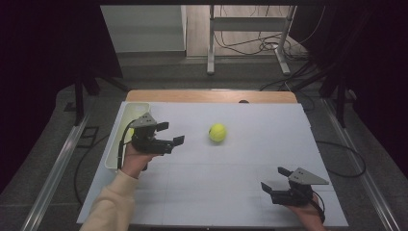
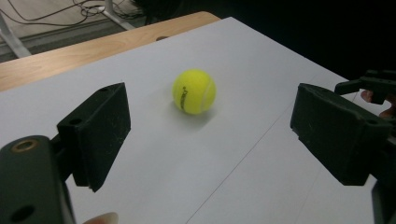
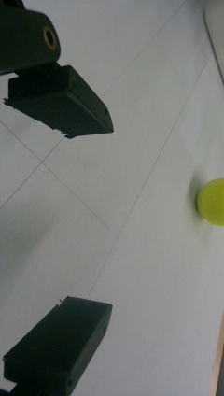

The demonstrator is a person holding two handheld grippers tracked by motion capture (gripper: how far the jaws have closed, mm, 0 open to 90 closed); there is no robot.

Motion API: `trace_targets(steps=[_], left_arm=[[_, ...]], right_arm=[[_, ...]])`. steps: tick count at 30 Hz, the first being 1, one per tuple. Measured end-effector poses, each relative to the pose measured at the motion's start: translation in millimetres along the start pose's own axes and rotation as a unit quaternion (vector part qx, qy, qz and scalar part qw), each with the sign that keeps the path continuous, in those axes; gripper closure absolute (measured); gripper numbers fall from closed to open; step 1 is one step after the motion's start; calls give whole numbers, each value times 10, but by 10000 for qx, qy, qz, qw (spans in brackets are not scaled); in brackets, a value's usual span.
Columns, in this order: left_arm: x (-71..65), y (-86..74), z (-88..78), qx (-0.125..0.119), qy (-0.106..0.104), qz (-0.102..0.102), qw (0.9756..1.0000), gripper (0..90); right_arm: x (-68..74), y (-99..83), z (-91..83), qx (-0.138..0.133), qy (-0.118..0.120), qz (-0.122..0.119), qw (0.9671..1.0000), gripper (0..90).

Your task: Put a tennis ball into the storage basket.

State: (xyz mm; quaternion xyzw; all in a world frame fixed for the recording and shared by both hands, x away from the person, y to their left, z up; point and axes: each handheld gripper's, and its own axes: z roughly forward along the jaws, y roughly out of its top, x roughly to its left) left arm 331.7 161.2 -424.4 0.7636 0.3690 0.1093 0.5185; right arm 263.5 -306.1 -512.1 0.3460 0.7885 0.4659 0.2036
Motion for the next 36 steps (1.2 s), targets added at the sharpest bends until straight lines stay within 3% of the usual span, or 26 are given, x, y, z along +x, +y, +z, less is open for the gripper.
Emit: trace_targets(steps=[36], left_arm=[[-46, 77, 646, 685, 57, 152, 9975, 131]], right_arm=[[1, -14, -11, 30, 23, 16, 10000, 124]])
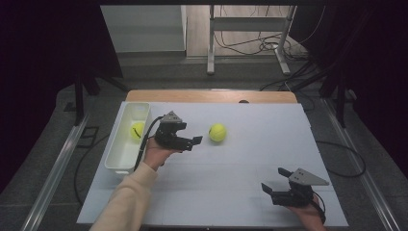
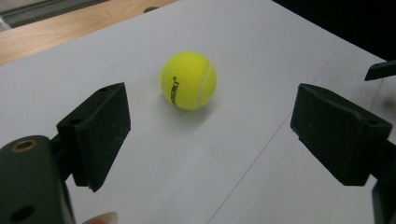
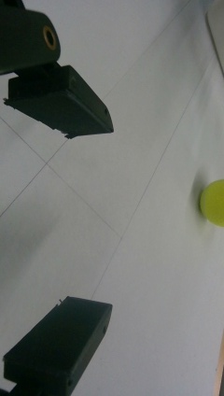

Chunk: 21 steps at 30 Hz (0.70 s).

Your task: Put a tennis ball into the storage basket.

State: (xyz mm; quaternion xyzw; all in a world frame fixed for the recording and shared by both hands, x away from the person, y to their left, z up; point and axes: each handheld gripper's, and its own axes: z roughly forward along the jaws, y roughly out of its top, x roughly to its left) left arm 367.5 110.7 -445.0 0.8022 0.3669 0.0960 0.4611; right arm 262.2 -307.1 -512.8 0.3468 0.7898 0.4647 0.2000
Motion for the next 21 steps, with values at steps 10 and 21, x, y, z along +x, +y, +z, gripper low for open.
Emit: trace_targets(steps=[10, 21], left_arm=[[-43, 34, 146, 137, -33, 34, 9999, 131], [-73, 82, 262, 230, 106, 82, 9996, 131]], right_arm=[[1, 2, -1, -10, 18, 3, 10000, 124], [7, 7, 0, -10, 36, -20, 10000, 124]])
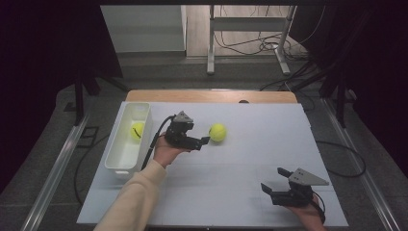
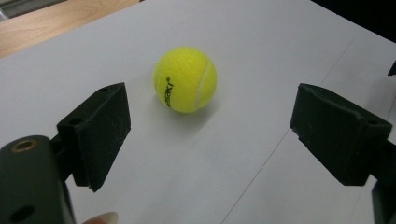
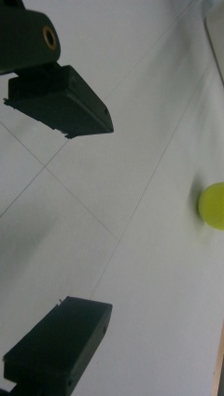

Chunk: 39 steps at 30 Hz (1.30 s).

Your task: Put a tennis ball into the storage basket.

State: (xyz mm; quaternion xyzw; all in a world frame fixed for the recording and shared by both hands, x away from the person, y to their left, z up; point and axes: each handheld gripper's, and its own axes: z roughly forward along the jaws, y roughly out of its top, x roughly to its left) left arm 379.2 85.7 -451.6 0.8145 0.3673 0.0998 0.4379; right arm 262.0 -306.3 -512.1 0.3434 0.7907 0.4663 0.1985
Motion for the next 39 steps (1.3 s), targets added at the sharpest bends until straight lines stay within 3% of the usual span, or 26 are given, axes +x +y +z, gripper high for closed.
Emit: trace_targets(steps=[39], left_arm=[[40, 46, 500, 378, 75, -30, 9993, 131]], right_arm=[[-10, -11, -11, 0, -22, 9, 10000, 125]])
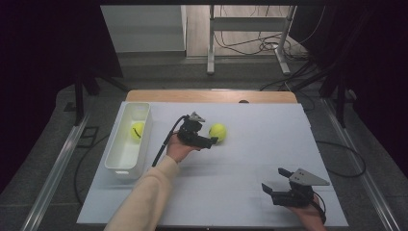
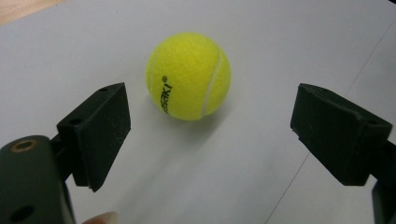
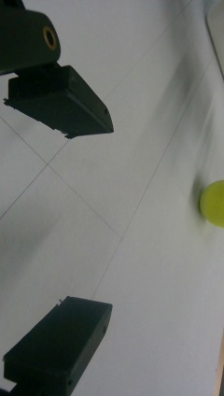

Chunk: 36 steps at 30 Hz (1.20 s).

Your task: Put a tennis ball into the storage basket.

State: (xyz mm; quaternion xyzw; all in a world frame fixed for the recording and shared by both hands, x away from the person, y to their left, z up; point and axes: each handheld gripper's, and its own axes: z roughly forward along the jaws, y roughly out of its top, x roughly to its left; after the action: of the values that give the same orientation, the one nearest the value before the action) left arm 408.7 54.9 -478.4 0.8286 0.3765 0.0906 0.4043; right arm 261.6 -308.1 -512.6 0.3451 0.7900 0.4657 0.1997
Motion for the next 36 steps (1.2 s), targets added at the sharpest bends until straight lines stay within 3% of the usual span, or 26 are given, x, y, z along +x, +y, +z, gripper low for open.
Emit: trace_targets(steps=[27, 36], left_arm=[[137, 26, 259, 119, 64, -205, 9997, 129], [127, 74, 339, 116, 14, -158, 9998, 132]], right_arm=[[-4, -6, -1, 28, 12, 20, 10000, 124], [-9, -11, 3, 49, 15, 30, 10000, 125]])
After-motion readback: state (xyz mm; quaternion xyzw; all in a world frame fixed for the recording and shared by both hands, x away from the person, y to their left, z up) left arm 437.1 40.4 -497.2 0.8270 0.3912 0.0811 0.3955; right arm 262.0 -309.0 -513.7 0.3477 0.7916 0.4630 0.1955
